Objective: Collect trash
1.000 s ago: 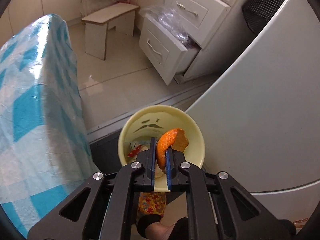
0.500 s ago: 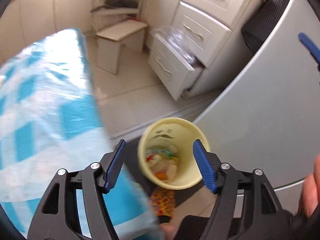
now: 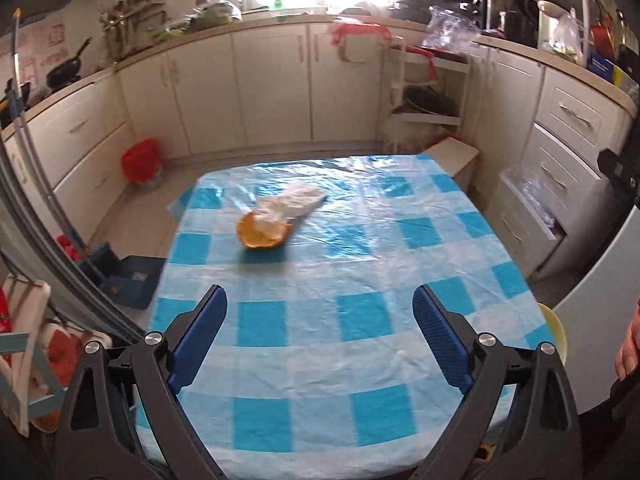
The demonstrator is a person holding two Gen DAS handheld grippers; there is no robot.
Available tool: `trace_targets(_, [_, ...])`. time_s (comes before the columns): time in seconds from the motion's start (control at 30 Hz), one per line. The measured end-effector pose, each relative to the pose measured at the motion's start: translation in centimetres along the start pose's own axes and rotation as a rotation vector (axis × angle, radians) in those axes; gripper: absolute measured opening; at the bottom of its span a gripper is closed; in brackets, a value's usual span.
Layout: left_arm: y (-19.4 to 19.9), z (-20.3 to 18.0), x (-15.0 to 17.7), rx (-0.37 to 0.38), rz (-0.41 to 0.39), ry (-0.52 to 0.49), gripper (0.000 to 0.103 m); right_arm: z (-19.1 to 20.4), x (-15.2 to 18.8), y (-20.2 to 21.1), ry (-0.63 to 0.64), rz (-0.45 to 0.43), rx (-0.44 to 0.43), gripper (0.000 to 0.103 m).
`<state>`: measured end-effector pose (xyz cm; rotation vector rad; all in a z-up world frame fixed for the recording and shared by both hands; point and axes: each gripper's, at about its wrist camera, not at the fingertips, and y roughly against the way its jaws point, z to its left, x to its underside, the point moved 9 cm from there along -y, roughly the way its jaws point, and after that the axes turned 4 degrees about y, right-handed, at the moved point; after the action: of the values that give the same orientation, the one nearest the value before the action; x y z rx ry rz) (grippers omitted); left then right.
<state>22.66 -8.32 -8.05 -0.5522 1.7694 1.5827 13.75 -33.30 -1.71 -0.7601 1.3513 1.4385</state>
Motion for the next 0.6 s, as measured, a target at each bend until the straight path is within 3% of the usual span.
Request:
trace_targets(0.13, [1.1, 7.0, -0.1, -0.066, -0.036, 0.085, 0.092, 3.9, 1.2, -0.3, 0.075, 0.018, -0.043, 0.095])
trace_targets(0.23, [1.5, 10.0, 0.7, -0.08, -0.036, 0.152, 0.092, 5.9, 2.1, -0.2, 0.1, 0.02, -0.058, 0.095])
trace_targets(0.47, [1.4, 11.7, 1.3, -0.058, -0.044, 0.219, 0.094, 8.7, 3.8, -1.8, 0.169, 0.047, -0.044, 0.095])
trace_targets(0.6, [1.2, 10.9, 1.6, -0.053, -0.048, 0.19, 0.094, 9.6, 4.9, -2.1, 0.209, 0.056, -0.027, 0.095])
